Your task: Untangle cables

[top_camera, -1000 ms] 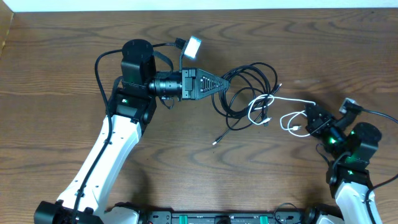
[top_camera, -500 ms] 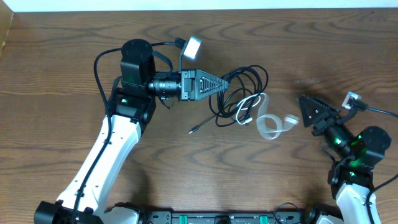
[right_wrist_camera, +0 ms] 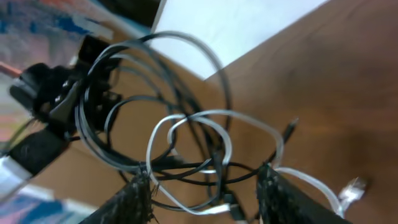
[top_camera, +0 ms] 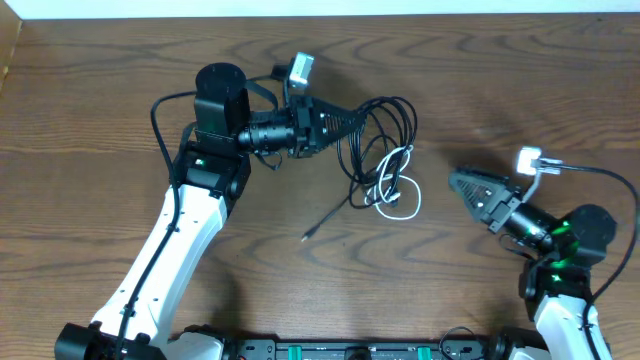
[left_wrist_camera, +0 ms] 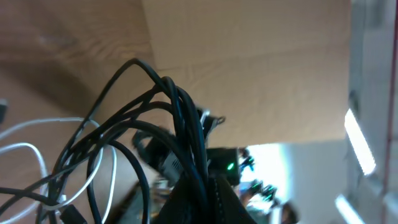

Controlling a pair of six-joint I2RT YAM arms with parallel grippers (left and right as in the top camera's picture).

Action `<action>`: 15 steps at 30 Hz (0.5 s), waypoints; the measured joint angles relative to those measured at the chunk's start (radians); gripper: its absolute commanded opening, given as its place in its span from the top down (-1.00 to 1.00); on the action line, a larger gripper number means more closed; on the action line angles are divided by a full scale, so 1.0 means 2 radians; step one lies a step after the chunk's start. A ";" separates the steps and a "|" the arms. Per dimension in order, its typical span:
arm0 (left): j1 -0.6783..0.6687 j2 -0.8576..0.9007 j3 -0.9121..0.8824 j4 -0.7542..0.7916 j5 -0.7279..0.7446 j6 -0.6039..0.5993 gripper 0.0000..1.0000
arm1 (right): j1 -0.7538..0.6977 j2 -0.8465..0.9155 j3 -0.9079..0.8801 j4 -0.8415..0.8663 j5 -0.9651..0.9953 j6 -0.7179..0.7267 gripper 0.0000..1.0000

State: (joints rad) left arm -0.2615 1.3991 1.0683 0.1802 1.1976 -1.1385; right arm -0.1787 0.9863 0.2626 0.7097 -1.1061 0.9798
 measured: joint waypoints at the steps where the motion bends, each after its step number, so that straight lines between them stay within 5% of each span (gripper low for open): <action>1: 0.000 0.000 0.000 -0.001 -0.004 -0.030 0.85 | 0.012 0.000 0.000 0.000 0.004 0.011 0.01; 7: 0.000 0.000 0.000 -0.001 -0.013 -0.138 0.85 | 0.101 0.000 0.000 -0.009 0.065 0.057 -0.01; 15: 0.000 0.000 0.000 -0.001 -0.013 -0.177 0.85 | 0.201 0.014 0.000 -0.065 0.209 0.103 0.17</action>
State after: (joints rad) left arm -0.2615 1.3991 1.0683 0.1776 1.1725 -1.4933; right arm 0.2230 1.0153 0.2626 0.5793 -0.6888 1.1866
